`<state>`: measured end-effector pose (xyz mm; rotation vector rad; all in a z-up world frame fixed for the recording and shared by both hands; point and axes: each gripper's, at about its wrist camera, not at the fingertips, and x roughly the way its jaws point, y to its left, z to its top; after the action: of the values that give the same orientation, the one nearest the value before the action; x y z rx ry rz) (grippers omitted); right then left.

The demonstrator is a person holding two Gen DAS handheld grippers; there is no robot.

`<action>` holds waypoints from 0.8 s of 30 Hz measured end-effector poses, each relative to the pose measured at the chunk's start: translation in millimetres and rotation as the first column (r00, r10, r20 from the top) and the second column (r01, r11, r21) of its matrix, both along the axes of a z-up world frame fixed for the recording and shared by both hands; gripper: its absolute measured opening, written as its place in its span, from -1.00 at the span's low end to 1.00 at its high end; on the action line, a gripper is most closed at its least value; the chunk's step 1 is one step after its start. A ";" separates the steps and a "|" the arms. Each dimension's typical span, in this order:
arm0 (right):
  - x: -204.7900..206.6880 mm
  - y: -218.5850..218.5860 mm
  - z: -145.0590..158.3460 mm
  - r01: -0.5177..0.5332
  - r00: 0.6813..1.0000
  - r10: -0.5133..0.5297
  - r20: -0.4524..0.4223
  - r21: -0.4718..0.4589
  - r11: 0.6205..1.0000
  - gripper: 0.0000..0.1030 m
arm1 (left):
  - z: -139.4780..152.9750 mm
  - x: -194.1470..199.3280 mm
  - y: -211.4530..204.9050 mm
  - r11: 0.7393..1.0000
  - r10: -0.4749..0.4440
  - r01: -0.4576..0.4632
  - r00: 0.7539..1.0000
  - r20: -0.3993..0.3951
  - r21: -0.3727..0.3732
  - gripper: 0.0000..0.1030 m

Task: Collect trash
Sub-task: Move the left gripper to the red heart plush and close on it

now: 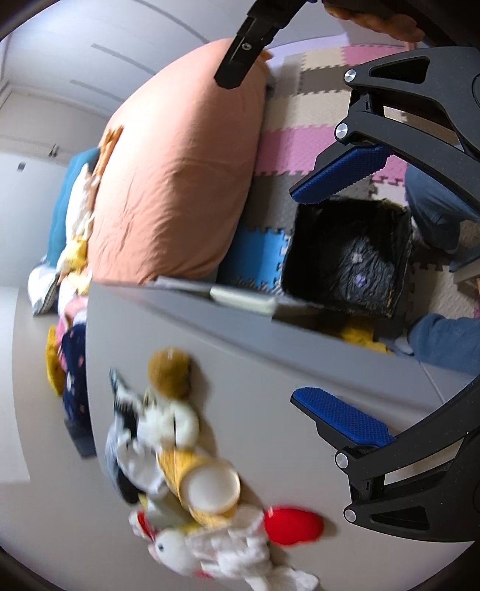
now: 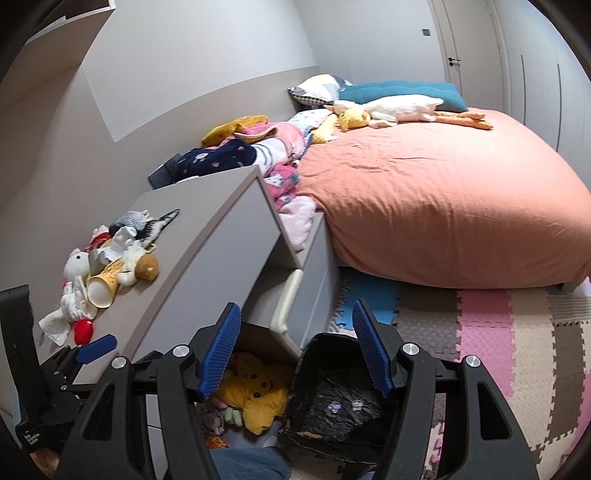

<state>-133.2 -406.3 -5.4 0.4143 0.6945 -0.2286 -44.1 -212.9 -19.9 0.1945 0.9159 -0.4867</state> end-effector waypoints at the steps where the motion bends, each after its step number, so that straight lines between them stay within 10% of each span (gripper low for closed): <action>1: 4.0 4.6 0.3 -0.011 1.000 0.011 0.004 -0.001 1.000 0.24 | 1.3 2.2 6.9 1.000 0.022 -0.022 1.000 -0.006 -0.003 0.87; 24: 87.4 90.0 4.6 -0.281 0.959 0.283 0.022 -0.046 0.959 0.38 | 12.2 53.2 112.2 0.956 0.291 -0.293 0.955 0.053 0.026 0.67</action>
<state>-45.8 -316.3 -0.9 0.2728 0.7110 0.0327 9.1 -100.7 -7.7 0.0978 0.8879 -0.1916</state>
